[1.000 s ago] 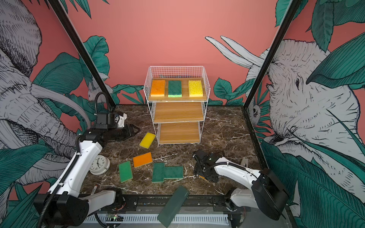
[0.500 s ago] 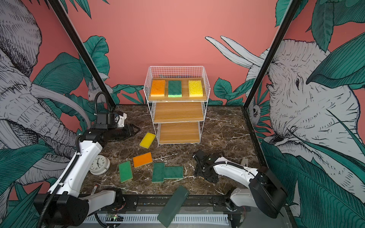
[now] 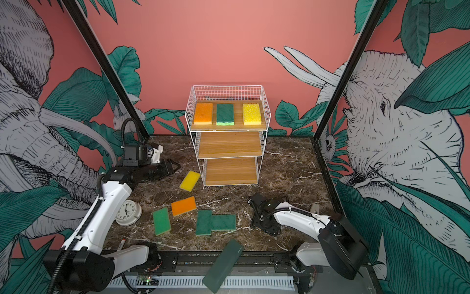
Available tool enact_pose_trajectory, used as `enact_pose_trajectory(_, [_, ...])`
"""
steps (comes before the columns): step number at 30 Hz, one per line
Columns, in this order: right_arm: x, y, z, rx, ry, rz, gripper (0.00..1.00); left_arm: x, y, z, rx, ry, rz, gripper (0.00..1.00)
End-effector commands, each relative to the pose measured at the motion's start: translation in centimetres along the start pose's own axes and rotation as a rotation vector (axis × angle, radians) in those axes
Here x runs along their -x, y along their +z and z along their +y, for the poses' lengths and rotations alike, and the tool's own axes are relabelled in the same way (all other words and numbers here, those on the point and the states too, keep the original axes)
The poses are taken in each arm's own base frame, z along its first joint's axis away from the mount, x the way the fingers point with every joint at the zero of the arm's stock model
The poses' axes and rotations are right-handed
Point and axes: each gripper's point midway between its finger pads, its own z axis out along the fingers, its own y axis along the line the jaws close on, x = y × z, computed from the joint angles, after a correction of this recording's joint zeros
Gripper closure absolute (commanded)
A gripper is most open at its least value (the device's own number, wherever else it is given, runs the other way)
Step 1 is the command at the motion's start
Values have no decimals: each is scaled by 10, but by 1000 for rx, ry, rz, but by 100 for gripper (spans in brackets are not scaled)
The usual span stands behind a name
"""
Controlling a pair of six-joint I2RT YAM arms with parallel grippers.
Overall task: Arrange cleaning sponges on a shelf
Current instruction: Pick up the cleaning sponge from the bottom-right of the table.
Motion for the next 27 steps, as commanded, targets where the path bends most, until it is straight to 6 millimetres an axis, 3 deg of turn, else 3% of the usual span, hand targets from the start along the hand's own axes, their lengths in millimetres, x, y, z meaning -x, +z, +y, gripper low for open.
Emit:
enact_pose_trajectory(1, [-3,9,-6,-30,49,25,25,3,-7,-5,-22,4,-25,48])
enact_pose_trajectory(16, [3,-4,-5,-9,21,-3,26,6,-8,-8,-31,12,-29,48])
enact_pose_trajectory(21, [1,-7,-2,-15,-38,19,35,8,-10,-11,-36,19,-33,48])
enact_pose_trajectory(27, [6,-19,-3,-29,-82,-7,35,9,-14,-12,-30,35,-38,48])
